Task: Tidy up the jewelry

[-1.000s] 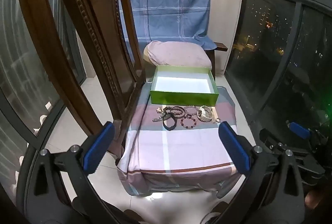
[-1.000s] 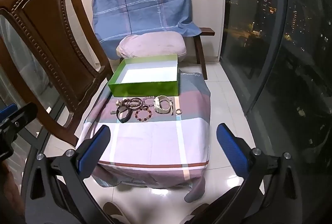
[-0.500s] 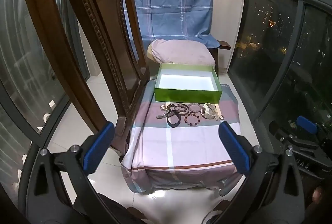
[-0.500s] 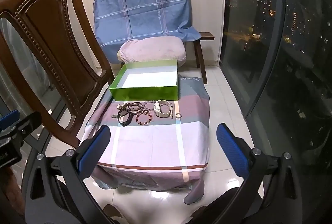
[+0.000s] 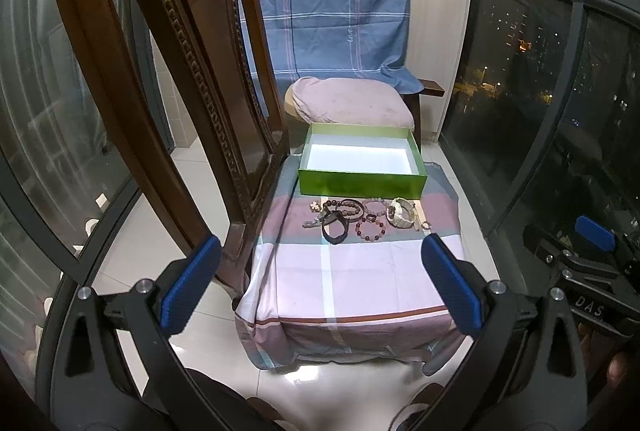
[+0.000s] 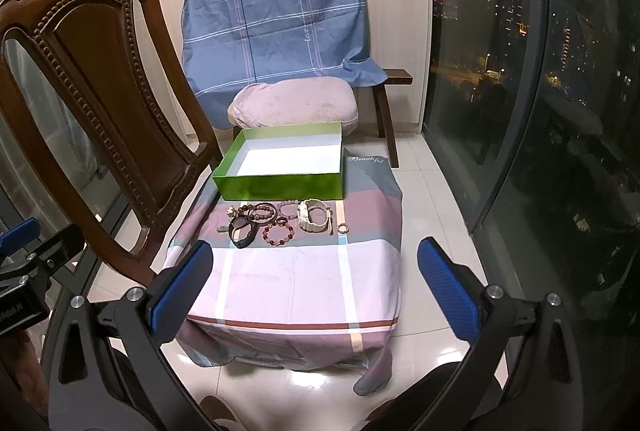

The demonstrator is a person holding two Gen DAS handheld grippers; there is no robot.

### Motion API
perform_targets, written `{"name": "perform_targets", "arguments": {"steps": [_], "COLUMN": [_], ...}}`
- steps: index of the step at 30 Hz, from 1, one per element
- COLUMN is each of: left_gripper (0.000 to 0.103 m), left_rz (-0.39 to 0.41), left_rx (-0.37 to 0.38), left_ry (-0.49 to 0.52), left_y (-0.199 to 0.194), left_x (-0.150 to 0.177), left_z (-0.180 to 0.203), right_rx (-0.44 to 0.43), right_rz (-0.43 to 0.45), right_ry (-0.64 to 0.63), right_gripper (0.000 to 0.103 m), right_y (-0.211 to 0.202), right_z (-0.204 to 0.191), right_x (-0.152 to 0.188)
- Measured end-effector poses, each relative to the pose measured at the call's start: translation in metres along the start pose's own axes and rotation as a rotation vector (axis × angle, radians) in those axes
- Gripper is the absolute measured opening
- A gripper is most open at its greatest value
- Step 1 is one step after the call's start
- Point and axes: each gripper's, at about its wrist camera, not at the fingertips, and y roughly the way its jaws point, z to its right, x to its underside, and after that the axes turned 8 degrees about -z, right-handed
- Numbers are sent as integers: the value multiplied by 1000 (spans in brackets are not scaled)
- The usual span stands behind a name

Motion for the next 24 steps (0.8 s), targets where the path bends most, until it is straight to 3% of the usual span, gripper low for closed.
{"name": "perform_targets", "arguments": {"steps": [24], "left_gripper": [99], "left_rz": [-6], "left_rx": [-7], "left_ry": [1], "left_y": [1], "left_x": [3], "left_z": [3], "right_rx": [-6], "right_rz": [1], "right_ry": [1], "right_gripper": [100], "right_y": [-2], "right_z": [-3], "right_x": [1]}}
